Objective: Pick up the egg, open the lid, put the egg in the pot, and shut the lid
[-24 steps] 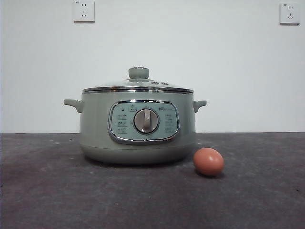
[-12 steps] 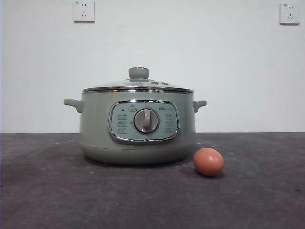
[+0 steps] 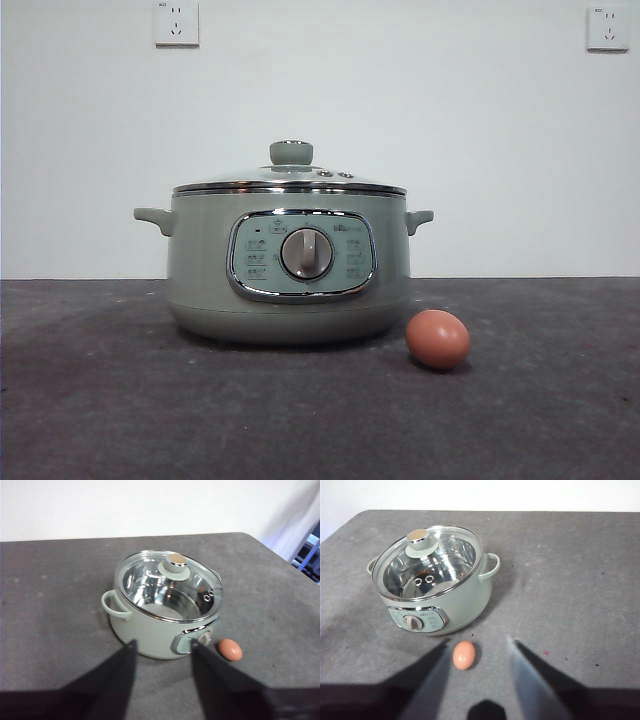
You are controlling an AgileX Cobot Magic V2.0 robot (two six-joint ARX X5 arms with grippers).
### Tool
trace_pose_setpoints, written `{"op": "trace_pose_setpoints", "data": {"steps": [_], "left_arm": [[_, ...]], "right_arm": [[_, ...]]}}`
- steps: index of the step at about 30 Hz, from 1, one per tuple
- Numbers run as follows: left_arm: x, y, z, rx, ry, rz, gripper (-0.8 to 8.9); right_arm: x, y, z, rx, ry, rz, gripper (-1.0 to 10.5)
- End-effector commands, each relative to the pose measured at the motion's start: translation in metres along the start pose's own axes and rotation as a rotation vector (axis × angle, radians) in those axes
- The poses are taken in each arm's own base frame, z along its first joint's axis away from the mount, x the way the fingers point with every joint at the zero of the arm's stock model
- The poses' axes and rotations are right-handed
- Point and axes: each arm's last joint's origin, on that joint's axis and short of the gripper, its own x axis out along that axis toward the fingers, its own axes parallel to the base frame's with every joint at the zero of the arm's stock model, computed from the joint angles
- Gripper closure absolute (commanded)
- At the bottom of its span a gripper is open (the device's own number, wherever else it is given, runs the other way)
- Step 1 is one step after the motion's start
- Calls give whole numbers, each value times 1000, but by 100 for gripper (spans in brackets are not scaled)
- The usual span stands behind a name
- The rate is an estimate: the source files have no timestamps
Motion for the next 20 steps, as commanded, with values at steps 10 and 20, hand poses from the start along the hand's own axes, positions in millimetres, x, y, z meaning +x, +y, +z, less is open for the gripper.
{"op": "trace_pose_setpoints", "data": {"steps": [10, 20], "left_arm": [[19, 8, 9, -6, 35, -38, 243], [60, 19, 43, 22, 26, -152, 243]], "right_arm": [[4, -2, 3, 5, 11, 2, 340], [22, -10, 7, 34, 76, 19, 344]]}}
